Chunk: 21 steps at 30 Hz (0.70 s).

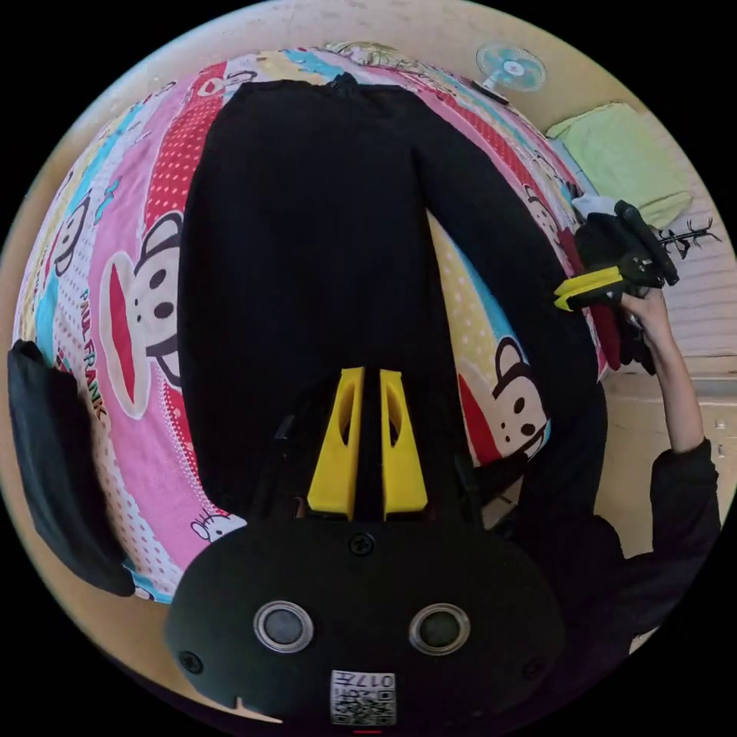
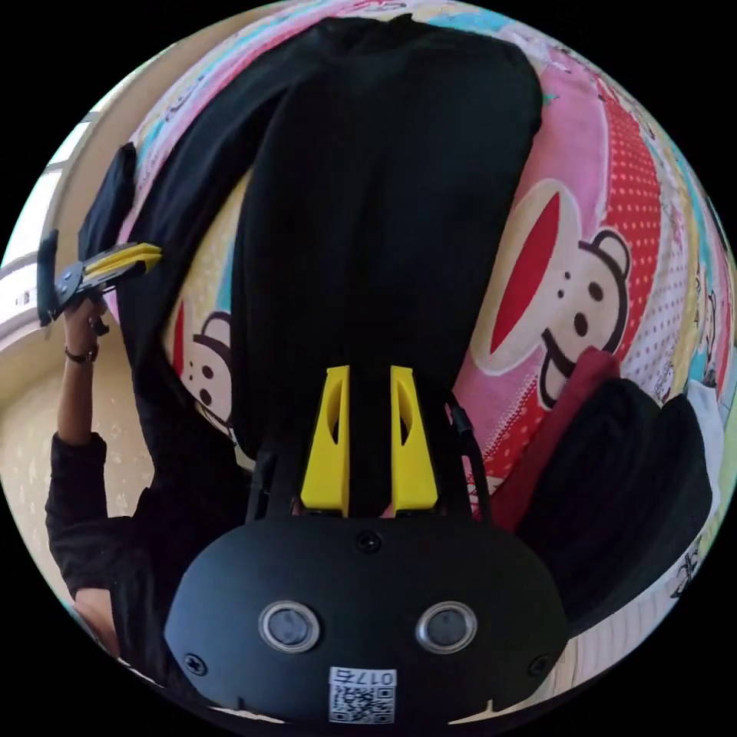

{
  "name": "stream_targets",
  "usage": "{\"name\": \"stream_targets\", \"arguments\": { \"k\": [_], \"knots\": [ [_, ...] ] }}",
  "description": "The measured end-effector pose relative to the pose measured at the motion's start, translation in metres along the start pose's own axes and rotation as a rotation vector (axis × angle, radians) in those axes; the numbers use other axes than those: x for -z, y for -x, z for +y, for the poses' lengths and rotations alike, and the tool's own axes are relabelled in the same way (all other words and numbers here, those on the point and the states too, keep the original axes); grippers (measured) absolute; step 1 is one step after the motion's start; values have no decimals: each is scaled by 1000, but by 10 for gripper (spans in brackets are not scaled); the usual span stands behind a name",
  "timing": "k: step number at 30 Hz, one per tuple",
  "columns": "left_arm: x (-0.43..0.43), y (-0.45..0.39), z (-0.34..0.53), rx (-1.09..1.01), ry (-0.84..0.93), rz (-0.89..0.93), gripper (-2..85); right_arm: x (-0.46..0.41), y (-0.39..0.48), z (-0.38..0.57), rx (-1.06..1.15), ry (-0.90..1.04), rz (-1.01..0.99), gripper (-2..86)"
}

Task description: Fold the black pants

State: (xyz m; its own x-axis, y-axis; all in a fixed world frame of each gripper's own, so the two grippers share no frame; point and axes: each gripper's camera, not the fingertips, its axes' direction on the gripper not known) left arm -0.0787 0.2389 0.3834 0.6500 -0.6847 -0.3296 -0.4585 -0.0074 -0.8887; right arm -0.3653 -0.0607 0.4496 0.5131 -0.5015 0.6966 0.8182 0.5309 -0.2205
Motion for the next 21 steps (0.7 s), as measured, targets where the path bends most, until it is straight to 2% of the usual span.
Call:
{"name": "stream_targets", "arguments": {
  "k": [2, 5, 8, 13, 16, 18, 21],
  "knots": [
    [9, -3, -16, -50, 61, -66, 42, -3, 2, -12, 4, 28, 23, 84],
    [14, 0, -39, -86, 181, -101, 40, -8, -7, -41, -47, 183, -2, 80],
    [22, 24, -44, 17, 196, -41, 39, -20, -25, -50, -165, 319, -80, 66],
    [36, 72, -19, 243, 62, 126, 32, -20, -30, -27, -280, 208, -81, 45],
    [52, 73, -11, 159, 42, 90, 22, -13, -5, -1, -277, 130, -15, 24],
    [64, 74, -3, 83, 67, 87, 6, 1, 34, 25, -230, -2, 45, 14],
    [100, 86, 57, 26, -111, 82, -7, 6, 90, 61, -95, -124, 0, 9]
  ]
}}
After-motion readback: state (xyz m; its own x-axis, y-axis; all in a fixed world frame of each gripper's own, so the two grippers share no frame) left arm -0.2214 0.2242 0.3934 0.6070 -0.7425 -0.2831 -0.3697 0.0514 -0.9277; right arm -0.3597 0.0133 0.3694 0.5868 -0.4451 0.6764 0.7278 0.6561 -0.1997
